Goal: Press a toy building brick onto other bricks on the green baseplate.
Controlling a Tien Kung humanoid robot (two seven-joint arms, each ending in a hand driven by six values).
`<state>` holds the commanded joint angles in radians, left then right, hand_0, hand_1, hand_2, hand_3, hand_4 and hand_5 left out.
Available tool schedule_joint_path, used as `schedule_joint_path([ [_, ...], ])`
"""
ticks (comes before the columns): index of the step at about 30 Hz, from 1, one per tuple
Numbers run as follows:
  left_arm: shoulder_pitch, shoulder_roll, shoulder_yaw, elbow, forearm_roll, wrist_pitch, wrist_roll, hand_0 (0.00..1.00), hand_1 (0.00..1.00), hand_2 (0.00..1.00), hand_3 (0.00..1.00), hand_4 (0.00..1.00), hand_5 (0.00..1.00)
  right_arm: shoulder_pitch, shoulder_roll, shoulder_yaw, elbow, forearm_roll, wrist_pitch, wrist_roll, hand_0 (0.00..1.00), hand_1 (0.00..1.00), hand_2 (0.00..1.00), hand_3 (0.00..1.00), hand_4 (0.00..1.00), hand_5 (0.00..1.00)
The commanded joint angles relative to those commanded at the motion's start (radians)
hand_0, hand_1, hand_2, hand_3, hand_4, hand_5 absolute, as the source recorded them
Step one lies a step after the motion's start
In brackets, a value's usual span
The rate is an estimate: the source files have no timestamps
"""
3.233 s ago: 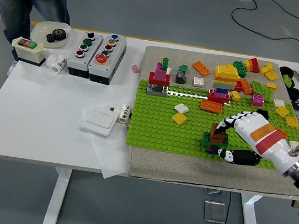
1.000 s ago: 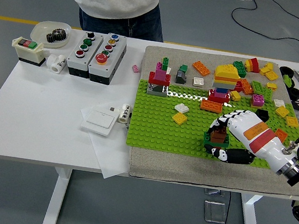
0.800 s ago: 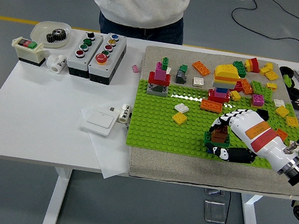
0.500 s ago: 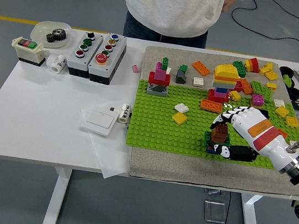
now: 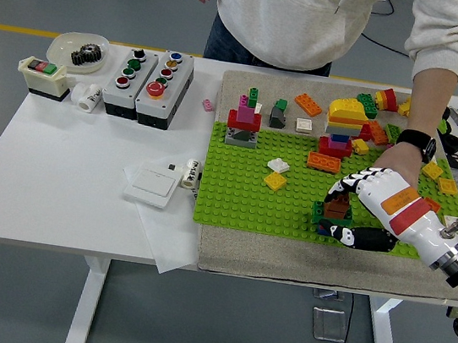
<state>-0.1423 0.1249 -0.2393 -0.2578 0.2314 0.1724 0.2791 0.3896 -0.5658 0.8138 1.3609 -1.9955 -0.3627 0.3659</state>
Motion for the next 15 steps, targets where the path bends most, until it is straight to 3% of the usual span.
schedule_joint_path([
  [15, 0.003, 0.0, -0.005, -0.001, 0.01, -0.001, 0.003, 0.448, 0.565, 0.716, 0.76, 0.791, 0.811, -0.007, 0.005, -0.002, -0.012, -0.001, 0.001, 0.0, 0.54, 0.494, 0.532, 0.533, 0.754, 0.518],
])
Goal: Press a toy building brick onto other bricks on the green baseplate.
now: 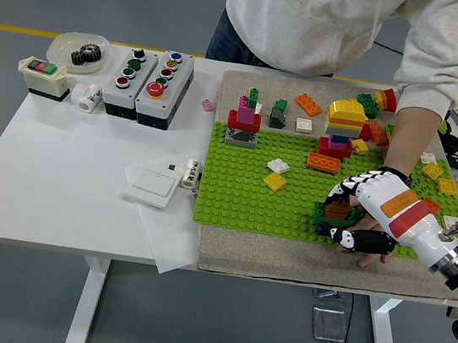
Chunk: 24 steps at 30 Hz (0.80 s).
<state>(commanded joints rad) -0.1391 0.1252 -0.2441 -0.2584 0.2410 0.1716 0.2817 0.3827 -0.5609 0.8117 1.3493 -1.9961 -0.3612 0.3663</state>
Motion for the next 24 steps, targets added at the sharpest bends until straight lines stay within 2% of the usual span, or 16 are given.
schedule_joint_path([
  [15, -0.002, -0.001, 0.004, 0.0, -0.007, 0.0, -0.002, 0.449, 0.567, 0.717, 0.761, 0.79, 0.813, -0.014, 0.005, 0.019, -0.01, 0.007, 0.0, 0.001, 0.541, 0.493, 0.531, 0.532, 0.751, 0.516],
  [24, -0.004, -0.001, 0.004, 0.0, -0.006, 0.0, -0.002, 0.449, 0.567, 0.717, 0.761, 0.789, 0.815, -0.011, 0.0, 0.028, 0.01, 0.029, -0.011, 0.007, 0.539, 0.492, 0.531, 0.532, 0.75, 0.515],
])
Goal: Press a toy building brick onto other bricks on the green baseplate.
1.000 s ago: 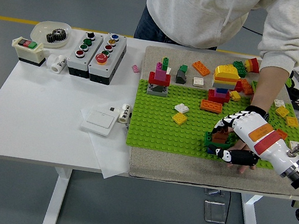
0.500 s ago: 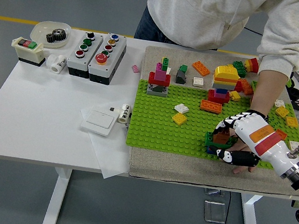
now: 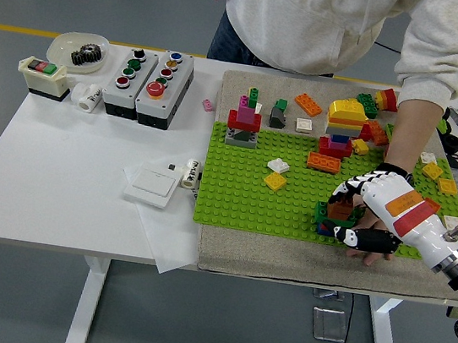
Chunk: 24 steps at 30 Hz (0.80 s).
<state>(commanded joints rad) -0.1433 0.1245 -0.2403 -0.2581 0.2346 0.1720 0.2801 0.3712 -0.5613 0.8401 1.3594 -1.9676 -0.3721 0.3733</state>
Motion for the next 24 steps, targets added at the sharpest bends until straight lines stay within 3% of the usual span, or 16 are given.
schedule_joint_path([
  [24, -0.001, 0.0, 0.001, -0.001, -0.001, 0.0, 0.0, 0.45, 0.568, 0.717, 0.759, 0.788, 0.816, -0.029, 0.002, 0.021, -0.008, -0.005, -0.002, 0.006, 0.531, 0.489, 0.53, 0.532, 0.75, 0.515],
])
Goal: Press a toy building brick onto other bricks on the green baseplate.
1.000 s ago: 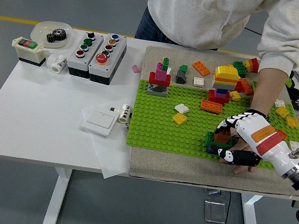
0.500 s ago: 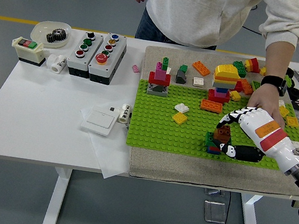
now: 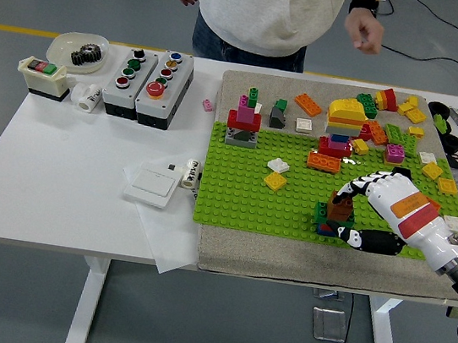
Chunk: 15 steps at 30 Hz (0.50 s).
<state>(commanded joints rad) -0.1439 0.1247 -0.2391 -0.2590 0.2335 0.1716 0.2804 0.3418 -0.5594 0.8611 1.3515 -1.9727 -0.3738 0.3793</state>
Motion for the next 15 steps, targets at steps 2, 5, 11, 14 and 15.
schedule_joint_path([
  [2, 0.0, 0.0, 0.001, 0.0, -0.002, 0.0, 0.0, 0.45, 0.568, 0.717, 0.759, 0.788, 0.816, -0.001, 0.002, 0.0, -0.004, 0.0, 0.0, 0.0, 0.531, 0.489, 0.53, 0.532, 0.75, 0.515],
  [5, 0.0, 0.0, 0.0, -0.001, -0.001, 0.0, 0.0, 0.45, 0.568, 0.717, 0.759, 0.788, 0.816, -0.002, 0.004, -0.004, -0.008, 0.0, 0.001, 0.001, 0.53, 0.489, 0.53, 0.532, 0.75, 0.514],
  [11, 0.001, -0.001, -0.002, -0.001, 0.002, 0.0, 0.001, 0.45, 0.569, 0.718, 0.759, 0.788, 0.816, -0.007, 0.006, -0.009, -0.011, -0.004, 0.002, 0.0, 0.529, 0.488, 0.529, 0.531, 0.75, 0.515],
  [14, 0.002, -0.001, -0.004, -0.001, 0.006, 0.0, 0.003, 0.45, 0.569, 0.718, 0.759, 0.788, 0.816, -0.007, 0.005, -0.011, -0.009, -0.007, 0.003, 0.0, 0.529, 0.488, 0.529, 0.531, 0.75, 0.515],
  [15, 0.002, -0.001, -0.004, -0.001, 0.006, 0.0, 0.003, 0.451, 0.568, 0.718, 0.76, 0.788, 0.816, -0.007, 0.005, -0.012, -0.008, -0.008, 0.003, 0.0, 0.53, 0.488, 0.529, 0.53, 0.75, 0.515],
])
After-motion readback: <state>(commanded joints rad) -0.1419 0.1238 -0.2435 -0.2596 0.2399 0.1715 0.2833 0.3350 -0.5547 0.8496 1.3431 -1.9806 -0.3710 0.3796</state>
